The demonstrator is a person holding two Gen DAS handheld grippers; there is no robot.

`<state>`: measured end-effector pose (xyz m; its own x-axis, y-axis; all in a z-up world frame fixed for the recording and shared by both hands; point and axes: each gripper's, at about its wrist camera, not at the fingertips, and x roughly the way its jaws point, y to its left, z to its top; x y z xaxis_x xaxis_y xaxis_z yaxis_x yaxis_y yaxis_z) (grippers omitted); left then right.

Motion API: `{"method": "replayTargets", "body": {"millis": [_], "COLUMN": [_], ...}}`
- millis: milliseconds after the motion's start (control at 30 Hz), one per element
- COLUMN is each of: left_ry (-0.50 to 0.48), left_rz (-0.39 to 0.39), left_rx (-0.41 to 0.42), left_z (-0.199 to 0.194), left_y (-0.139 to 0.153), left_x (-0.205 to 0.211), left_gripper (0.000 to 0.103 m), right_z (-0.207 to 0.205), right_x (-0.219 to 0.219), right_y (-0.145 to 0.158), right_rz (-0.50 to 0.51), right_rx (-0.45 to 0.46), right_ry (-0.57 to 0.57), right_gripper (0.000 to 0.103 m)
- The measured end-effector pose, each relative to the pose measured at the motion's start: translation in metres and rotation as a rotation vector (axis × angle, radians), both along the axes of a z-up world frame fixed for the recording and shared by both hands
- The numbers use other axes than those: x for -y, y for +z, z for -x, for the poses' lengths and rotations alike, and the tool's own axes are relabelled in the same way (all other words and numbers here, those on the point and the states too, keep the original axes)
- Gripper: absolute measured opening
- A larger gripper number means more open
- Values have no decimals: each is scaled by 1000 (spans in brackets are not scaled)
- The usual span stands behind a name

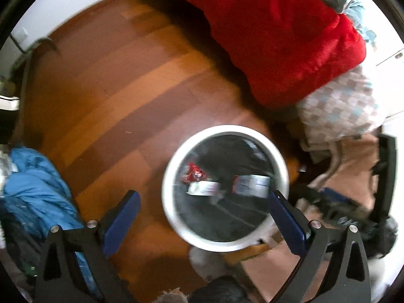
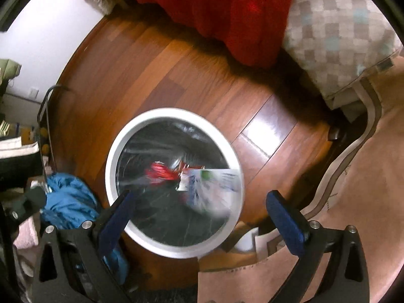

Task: Collect trash
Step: 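Carry both items over the white bin and open both tools to drop them, then swing both tools back over the table toward the remaining trash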

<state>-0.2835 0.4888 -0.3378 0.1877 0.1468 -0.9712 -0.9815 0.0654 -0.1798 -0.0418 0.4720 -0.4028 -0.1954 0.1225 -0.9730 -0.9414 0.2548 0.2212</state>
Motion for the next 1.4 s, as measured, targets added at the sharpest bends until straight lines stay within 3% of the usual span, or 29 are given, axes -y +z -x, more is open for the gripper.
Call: {"method": "replayTargets", "body": {"millis": [267, 500, 733, 1067, 1400], "left_ry": [2, -30, -59, -77, -115], "left_rz": [-84, -86, -127, -219, -372], "left_rx": [-148, -157, -159, -154, -109], "left_z": [6, -8, -11, -8, -16], "left_y": [10, 14, 35, 89, 175], "left_x": [38, 58, 77, 107, 151], "left_gripper": [103, 103, 103, 103, 103], "right_z": [5, 15, 23, 29, 24], "right_x": [31, 79, 107, 130, 177], "right_y": [25, 47, 69, 130, 221], "right_rz": [-24, -16, -44, -145, -316], "right_rx": [102, 184, 172, 152, 105], "right_ry": [29, 53, 43, 38, 6], "right_gripper": [103, 103, 103, 103, 103]}}
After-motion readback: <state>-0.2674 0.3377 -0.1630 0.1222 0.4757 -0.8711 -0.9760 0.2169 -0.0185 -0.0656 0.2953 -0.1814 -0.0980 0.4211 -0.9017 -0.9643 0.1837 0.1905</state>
